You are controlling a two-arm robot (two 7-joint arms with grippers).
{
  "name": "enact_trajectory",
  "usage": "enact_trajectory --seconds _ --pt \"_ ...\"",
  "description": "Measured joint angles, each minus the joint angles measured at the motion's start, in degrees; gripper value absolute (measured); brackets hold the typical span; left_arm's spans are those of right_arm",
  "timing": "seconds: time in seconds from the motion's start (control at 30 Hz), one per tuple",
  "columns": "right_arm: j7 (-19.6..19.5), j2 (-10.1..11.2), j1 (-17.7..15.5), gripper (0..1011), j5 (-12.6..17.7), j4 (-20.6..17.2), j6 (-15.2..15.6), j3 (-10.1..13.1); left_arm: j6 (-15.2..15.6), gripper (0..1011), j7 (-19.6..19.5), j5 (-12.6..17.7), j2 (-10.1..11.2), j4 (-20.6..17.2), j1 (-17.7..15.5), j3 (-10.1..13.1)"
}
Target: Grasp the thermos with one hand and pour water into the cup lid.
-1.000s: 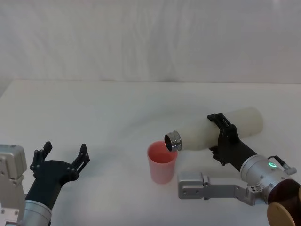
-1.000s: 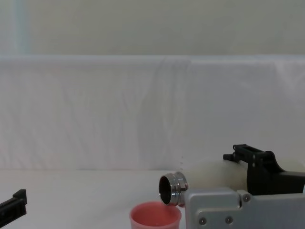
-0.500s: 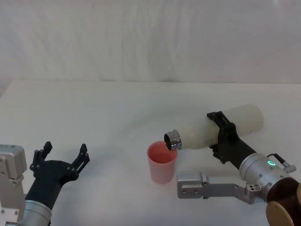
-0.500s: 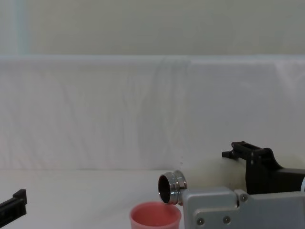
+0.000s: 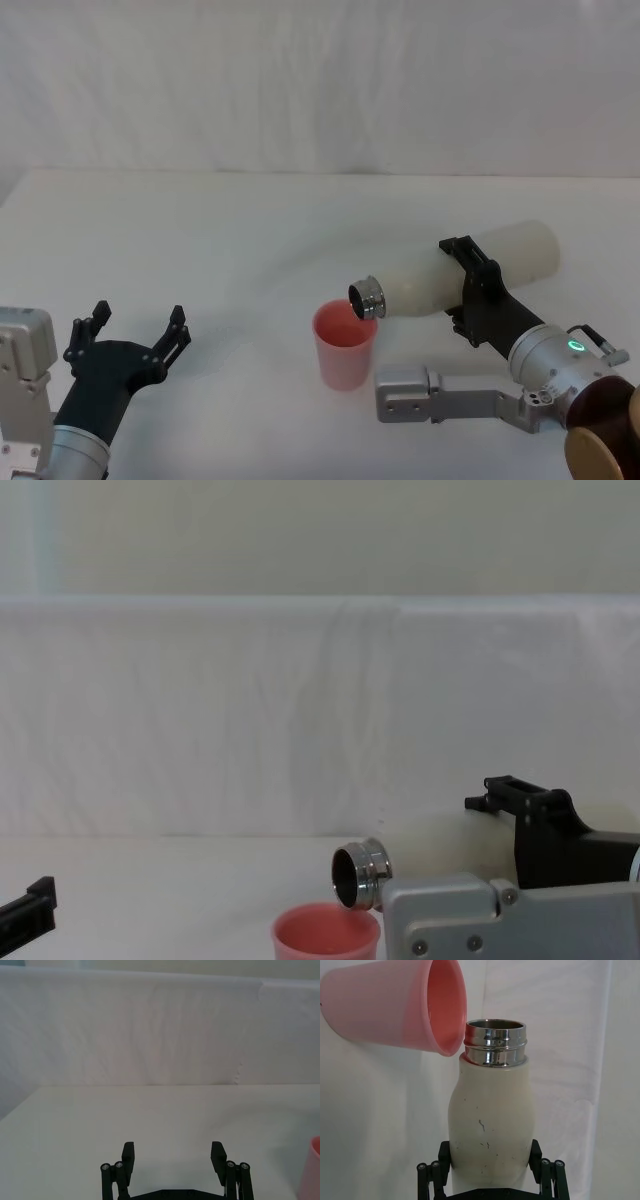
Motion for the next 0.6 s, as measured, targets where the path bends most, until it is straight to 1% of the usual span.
enact_trajectory --seconds 0.6 --pt "0.32 0.36 0.16 955 -0.77 -0.21 -0.01 -0.39 0.0 1001 0.0 0.0 0.0 0.0 0.0 0.0"
